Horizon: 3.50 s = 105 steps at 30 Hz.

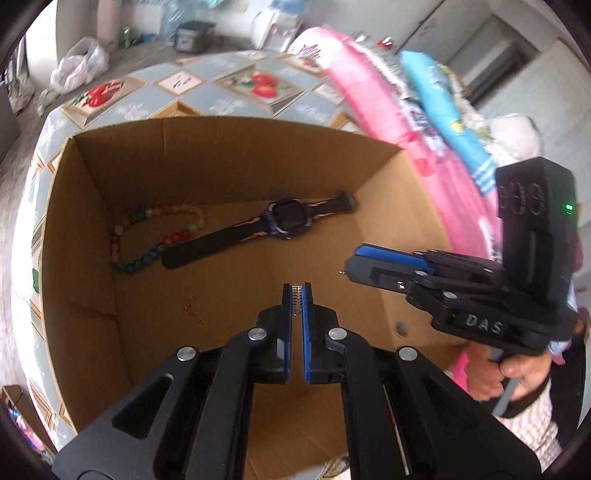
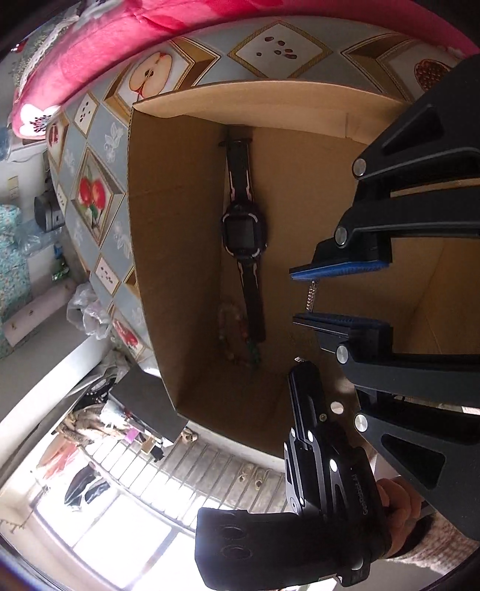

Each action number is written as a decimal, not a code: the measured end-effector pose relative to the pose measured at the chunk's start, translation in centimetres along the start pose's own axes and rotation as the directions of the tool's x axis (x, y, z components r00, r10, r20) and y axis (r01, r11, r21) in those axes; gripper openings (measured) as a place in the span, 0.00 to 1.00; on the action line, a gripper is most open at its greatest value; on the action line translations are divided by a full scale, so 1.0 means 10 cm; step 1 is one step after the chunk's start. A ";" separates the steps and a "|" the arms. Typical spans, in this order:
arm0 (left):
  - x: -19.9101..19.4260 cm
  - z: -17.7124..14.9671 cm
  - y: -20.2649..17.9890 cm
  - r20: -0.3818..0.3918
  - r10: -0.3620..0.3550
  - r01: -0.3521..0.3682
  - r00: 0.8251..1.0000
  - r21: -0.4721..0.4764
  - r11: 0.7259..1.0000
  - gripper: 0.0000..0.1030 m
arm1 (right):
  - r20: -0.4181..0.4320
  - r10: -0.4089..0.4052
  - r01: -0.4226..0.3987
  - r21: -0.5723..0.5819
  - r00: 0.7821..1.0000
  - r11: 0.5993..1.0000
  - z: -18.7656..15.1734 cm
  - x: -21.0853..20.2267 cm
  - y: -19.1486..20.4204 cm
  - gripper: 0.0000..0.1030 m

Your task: Organize jewelry

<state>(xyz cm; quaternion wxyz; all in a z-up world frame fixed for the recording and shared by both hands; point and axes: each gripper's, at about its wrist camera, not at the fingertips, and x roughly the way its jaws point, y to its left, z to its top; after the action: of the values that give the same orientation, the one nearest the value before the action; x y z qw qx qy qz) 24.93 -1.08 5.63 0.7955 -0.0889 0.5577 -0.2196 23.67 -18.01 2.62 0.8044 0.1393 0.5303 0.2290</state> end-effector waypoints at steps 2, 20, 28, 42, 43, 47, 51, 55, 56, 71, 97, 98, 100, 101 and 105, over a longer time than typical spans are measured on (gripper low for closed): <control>0.09 0.04 0.02 -0.033 0.008 -0.009 0.999 -0.026 1.000 0.07 | 0.000 -0.011 0.011 -0.008 1.000 1.000 0.01 -0.01 0.01 0.19; -0.61 -0.32 -0.17 0.162 0.000 -0.010 0.987 0.061 0.998 0.30 | 0.111 -0.060 0.065 -0.041 0.992 0.997 -0.05 -0.53 0.17 0.27; -1.29 -1.19 -0.22 0.383 -0.065 -0.005 0.922 0.178 0.984 0.59 | 0.252 0.048 -0.026 -0.090 0.967 0.996 -0.76 -1.18 0.42 0.34; -0.32 -2.39 -0.05 0.245 0.124 -0.147 0.962 0.078 0.986 0.77 | 0.173 -0.165 0.150 0.094 0.971 0.984 -2.55 -0.74 -0.04 0.47; -0.23 -2.39 -0.05 0.240 0.172 -0.197 0.955 0.084 0.977 0.77 | 0.155 -0.215 0.203 0.090 0.964 0.975 -2.59 -0.67 -0.05 0.50; -0.04 -2.40 -0.04 0.218 0.266 -0.293 0.939 0.102 0.951 0.78 | 0.169 -0.306 0.305 0.035 0.937 0.952 -2.61 -0.58 -0.02 0.61; 0.08 -2.42 -0.10 0.240 0.335 -0.373 0.911 0.138 0.917 0.87 | 0.204 -0.373 0.384 -0.016 0.905 0.923 -2.63 -0.54 0.04 0.66; 0.11 -2.43 -0.09 0.271 0.333 -0.376 0.903 0.125 0.918 0.93 | 0.214 -0.397 0.417 -0.058 0.893 0.907 -2.69 -0.45 0.03 0.72; 0.11 -2.43 -0.09 0.278 0.332 -0.376 0.901 0.124 0.918 0.93 | 0.233 -0.400 0.427 -0.078 0.886 0.901 -2.71 -0.43 0.04 0.76; 0.16 -2.51 -0.18 0.368 0.349 -0.401 0.862 0.075 0.913 0.93 | 0.231 -0.279 0.304 -0.077 0.932 0.950 -2.71 -0.46 -0.01 0.94; 0.22 -2.23 -0.15 0.290 0.354 -0.392 0.889 0.086 0.916 0.93 | 0.204 -0.209 0.198 0.071 0.957 0.978 -2.56 -0.47 -0.12 0.94; 0.23 -2.23 -0.15 0.285 0.354 -0.392 0.891 0.086 0.916 0.93 | 0.200 -0.223 0.212 0.078 0.954 0.974 -2.54 -0.46 -0.10 0.94; 0.24 -2.22 -0.16 0.289 0.352 -0.391 0.890 0.089 0.916 0.93 | 0.189 -0.257 0.246 0.080 0.948 0.966 -2.52 -0.43 -0.07 0.94; 0.25 -2.23 -0.16 0.290 0.351 -0.391 0.890 0.090 0.916 0.93 | 0.187 -0.266 0.256 0.077 0.946 0.964 -2.53 -0.42 -0.05 0.94; 0.26 -2.19 -0.18 0.279 0.345 -0.385 0.896 0.104 0.917 0.93 | 0.191 -0.308 0.298 0.077 0.932 0.951 -2.57 -0.41 0.00 0.94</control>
<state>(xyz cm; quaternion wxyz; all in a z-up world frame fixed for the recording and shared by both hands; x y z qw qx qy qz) 4.94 -1.58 -3.84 0.8922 0.0529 0.4382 -0.0958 -1.23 -20.60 -4.42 0.8759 0.0972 0.4667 0.0744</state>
